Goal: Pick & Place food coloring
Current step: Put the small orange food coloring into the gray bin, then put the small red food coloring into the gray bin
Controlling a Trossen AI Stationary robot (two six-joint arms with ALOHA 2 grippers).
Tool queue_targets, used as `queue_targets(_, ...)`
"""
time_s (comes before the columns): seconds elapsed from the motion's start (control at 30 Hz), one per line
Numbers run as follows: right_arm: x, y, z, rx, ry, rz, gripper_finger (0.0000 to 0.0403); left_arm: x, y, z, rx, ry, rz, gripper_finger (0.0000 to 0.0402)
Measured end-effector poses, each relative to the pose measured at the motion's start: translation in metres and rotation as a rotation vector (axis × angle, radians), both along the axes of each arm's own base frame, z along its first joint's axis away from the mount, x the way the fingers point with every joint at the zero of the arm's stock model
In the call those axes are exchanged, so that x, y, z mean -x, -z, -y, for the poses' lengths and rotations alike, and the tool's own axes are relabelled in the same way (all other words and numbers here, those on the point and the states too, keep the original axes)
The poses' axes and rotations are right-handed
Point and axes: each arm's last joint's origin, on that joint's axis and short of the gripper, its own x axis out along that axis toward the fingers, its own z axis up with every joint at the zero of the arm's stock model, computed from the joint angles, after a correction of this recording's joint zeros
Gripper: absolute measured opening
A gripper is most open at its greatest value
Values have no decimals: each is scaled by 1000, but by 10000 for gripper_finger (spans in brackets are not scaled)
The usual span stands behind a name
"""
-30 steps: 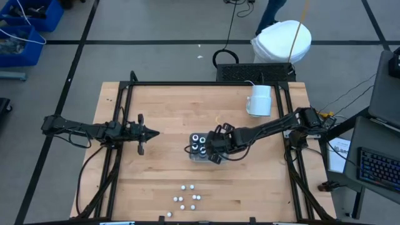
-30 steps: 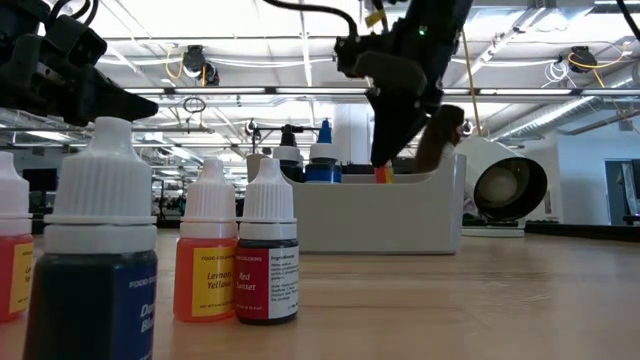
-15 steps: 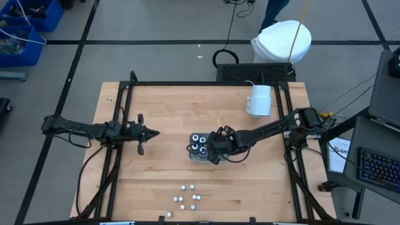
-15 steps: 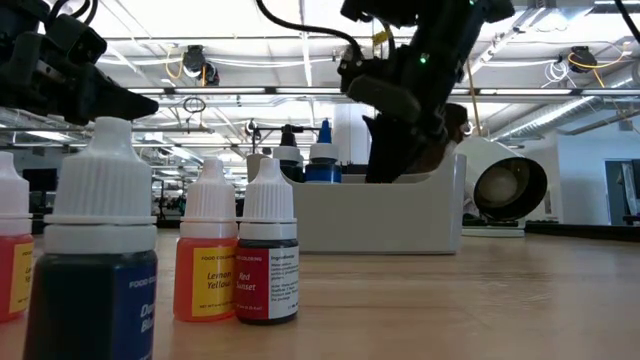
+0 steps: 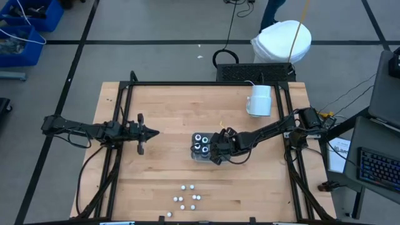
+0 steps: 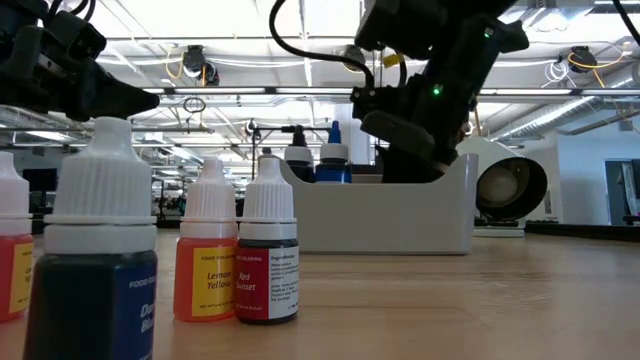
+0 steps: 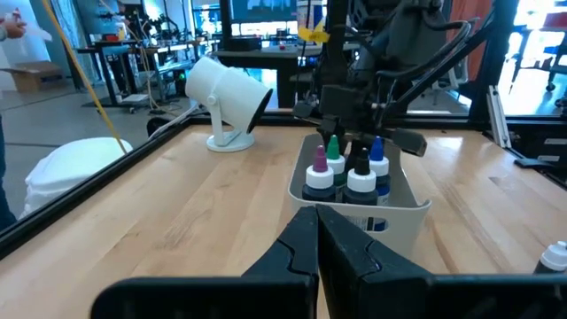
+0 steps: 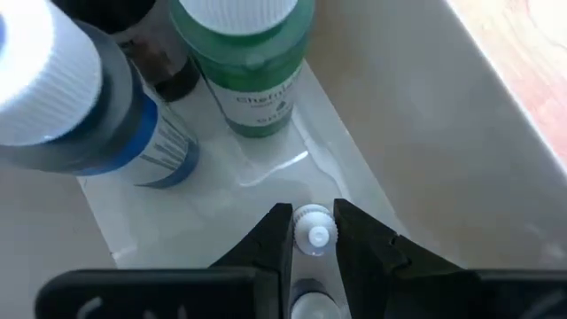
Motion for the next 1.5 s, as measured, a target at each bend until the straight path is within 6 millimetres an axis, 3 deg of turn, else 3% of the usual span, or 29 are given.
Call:
queue_targets(0.2,0,0,0,1,-1,0,63,0,0,0,0,0,0,6)
queue_targets(0.7,0,-3,0,4,-17,9,127,0,0,0,-1,0,-1,6)
queue_targets(0.83,4,-22,1,-2,-30,61,125,0,0,0,-1,0,-2,6)
queue_targets(1.1,23,-80,2,-11,-74,229,123,0,0,0,-1,0,-4,6)
queue_targets(1.3,47,-110,-27,59,-188,408,94,0,1,0,-1,0,-7,6)
queue_targets(1.37,55,-109,-35,57,-225,512,74,0,1,0,-1,0,-12,6)
queue_targets(1.5,72,-87,-44,-20,-272,644,18,0,1,0,-1,0,-13,6)
